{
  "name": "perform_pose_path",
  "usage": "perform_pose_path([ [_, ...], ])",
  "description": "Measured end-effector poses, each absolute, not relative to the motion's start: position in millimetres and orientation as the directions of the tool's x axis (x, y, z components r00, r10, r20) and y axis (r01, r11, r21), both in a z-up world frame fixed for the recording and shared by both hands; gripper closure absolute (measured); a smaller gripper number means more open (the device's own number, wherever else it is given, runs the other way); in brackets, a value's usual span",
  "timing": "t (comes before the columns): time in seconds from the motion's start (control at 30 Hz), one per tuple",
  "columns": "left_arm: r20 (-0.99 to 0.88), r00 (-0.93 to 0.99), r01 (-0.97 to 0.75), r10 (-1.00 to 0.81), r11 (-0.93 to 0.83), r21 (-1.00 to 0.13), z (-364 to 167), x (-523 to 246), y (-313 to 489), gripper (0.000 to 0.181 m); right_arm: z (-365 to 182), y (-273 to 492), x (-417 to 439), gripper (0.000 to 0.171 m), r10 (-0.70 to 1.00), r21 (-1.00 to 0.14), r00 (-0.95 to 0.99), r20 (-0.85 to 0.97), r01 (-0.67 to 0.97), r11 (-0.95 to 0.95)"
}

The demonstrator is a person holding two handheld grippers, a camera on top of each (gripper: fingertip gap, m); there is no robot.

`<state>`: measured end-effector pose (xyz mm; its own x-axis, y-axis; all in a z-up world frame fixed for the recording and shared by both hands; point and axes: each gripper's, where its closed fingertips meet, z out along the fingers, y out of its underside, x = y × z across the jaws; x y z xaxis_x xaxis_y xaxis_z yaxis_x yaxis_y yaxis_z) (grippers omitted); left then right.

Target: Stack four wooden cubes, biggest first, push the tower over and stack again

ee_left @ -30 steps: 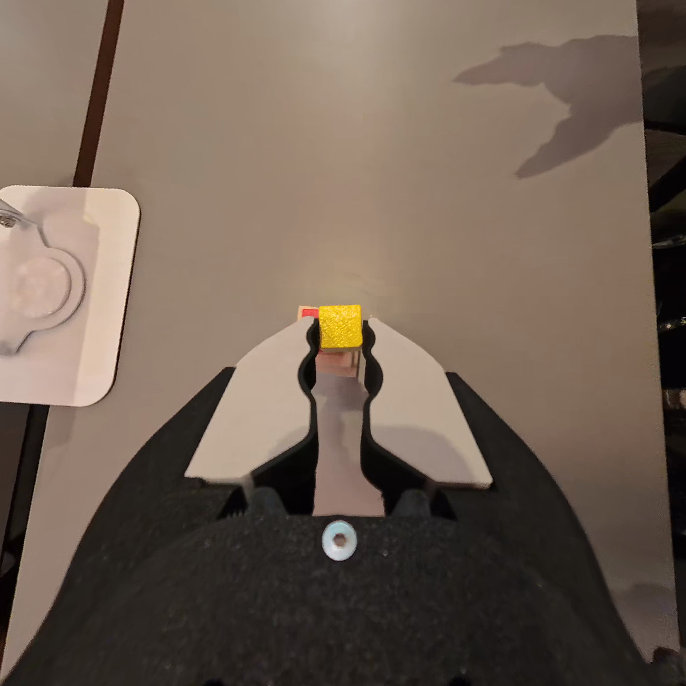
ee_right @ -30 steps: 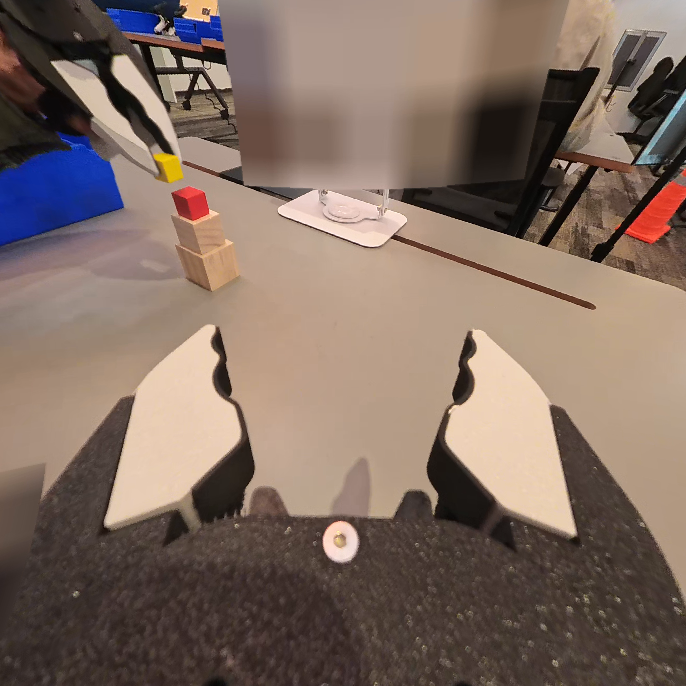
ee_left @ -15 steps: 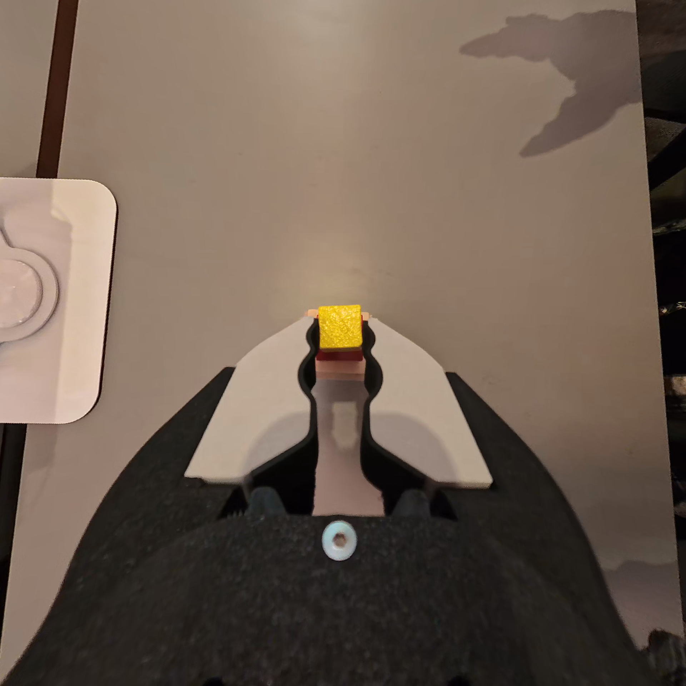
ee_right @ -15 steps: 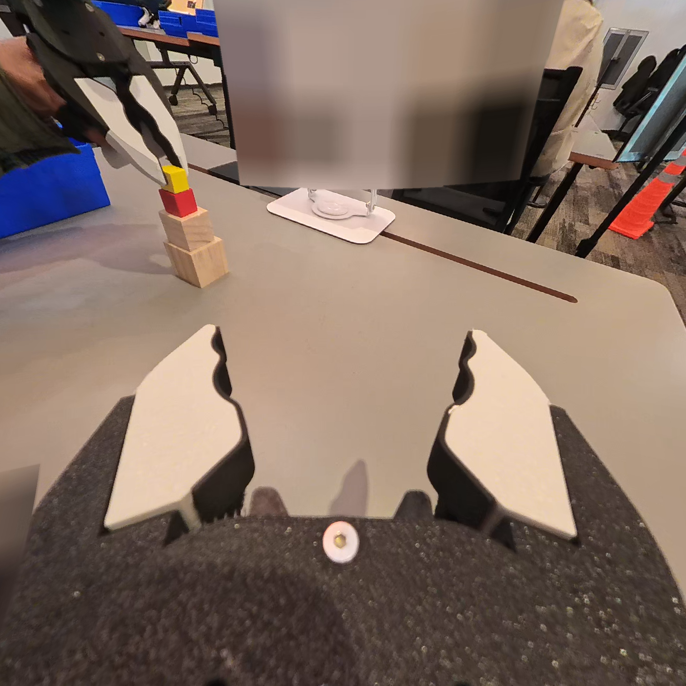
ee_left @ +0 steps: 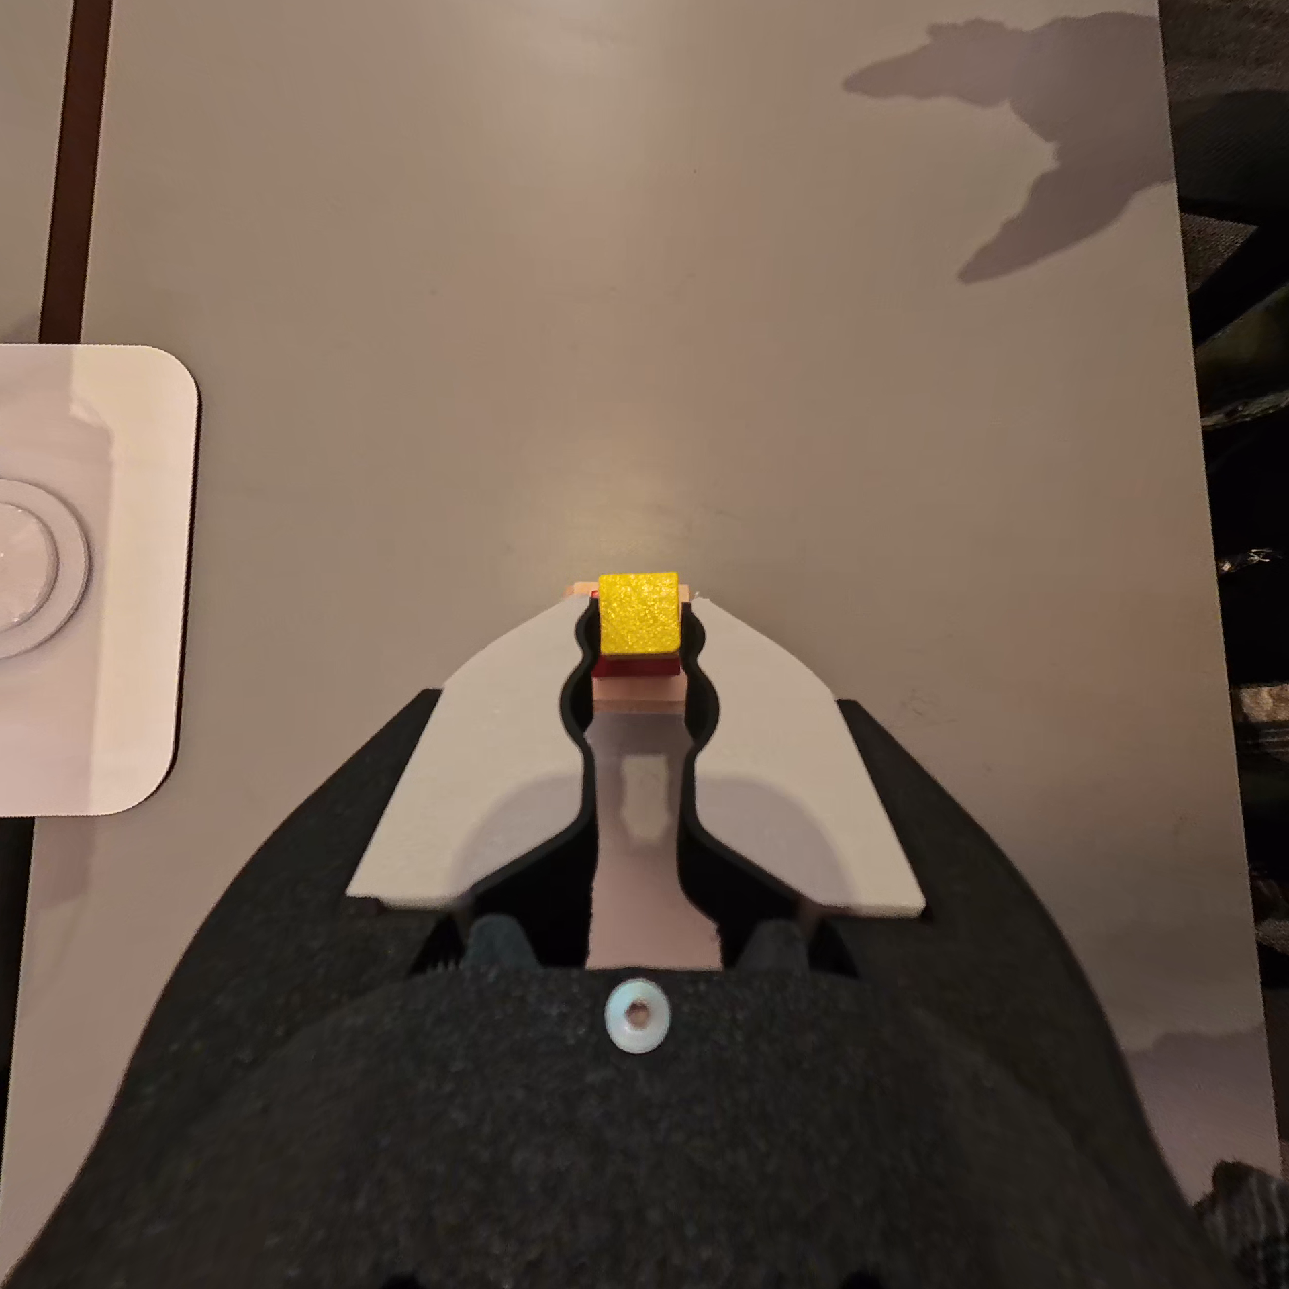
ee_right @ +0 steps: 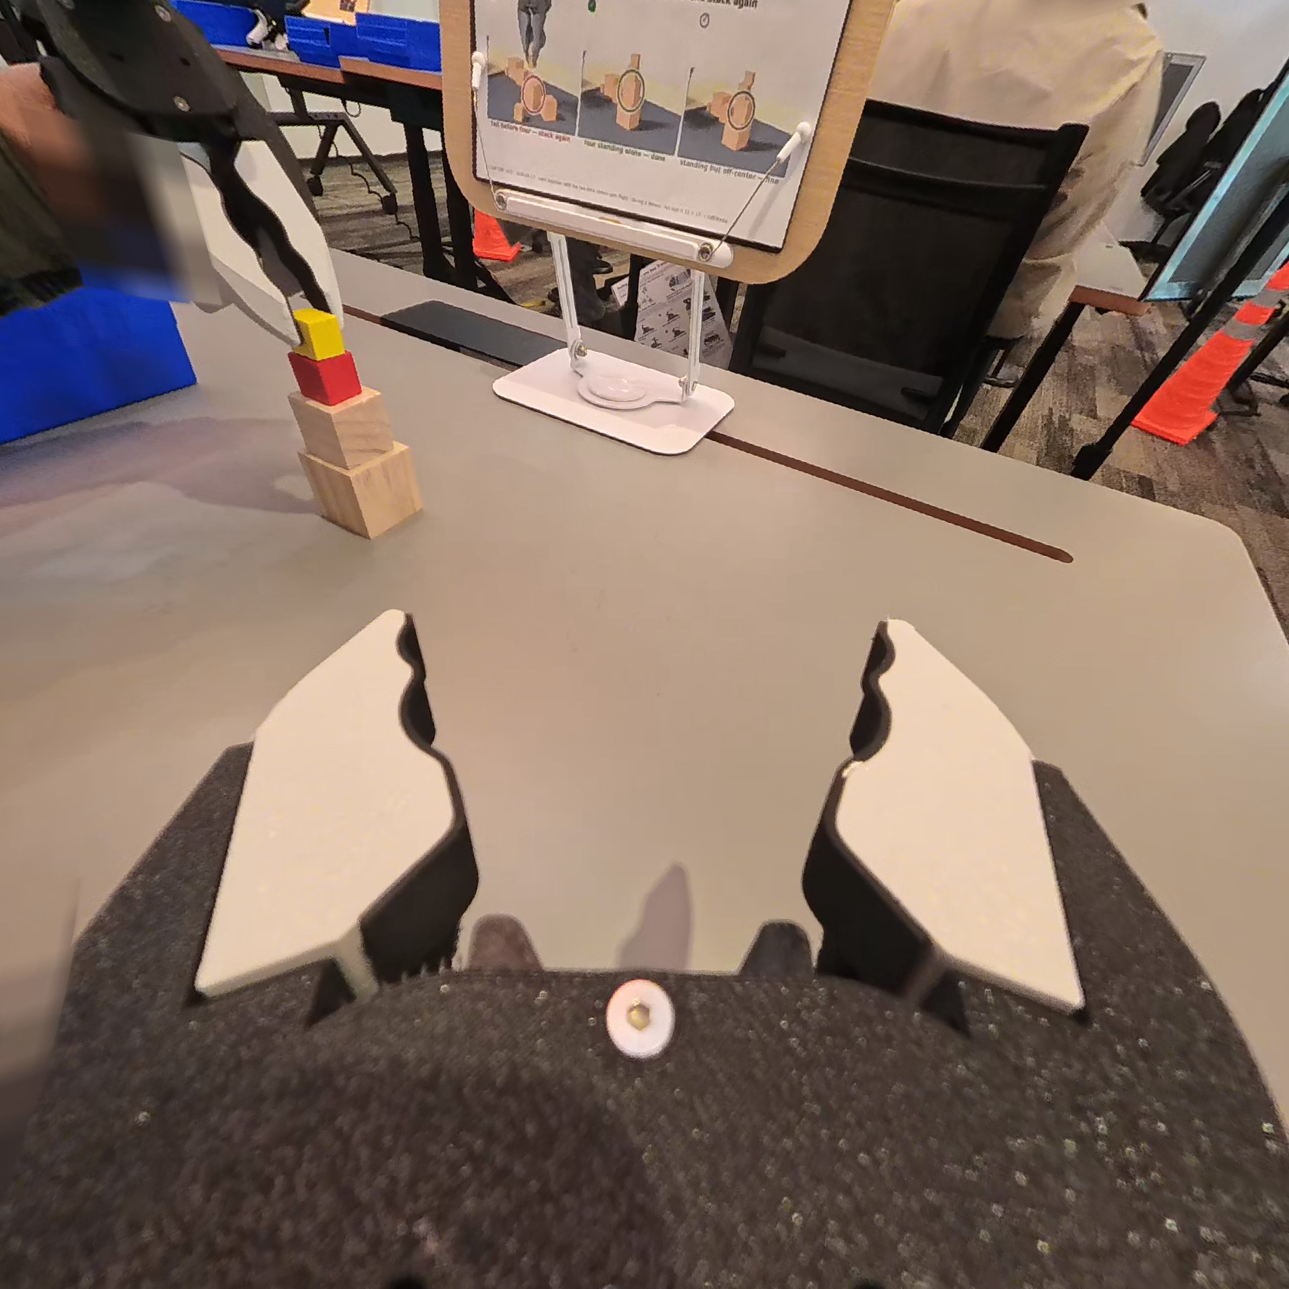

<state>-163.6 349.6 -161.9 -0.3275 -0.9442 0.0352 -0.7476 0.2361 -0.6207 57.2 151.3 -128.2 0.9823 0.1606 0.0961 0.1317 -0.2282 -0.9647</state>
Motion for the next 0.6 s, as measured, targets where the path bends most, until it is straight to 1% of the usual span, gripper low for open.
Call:
perform_pose_path([
  [0.6, 0.051, -0.343, -0.742, -0.938, 0.238, -0.626, -162.9, -164.8, 349.3, 0.159, -127.5, 148.7, 59.3, 0.053, 0.152, -0.964, 0.983, 0.100, 0.134, -0.231],
])
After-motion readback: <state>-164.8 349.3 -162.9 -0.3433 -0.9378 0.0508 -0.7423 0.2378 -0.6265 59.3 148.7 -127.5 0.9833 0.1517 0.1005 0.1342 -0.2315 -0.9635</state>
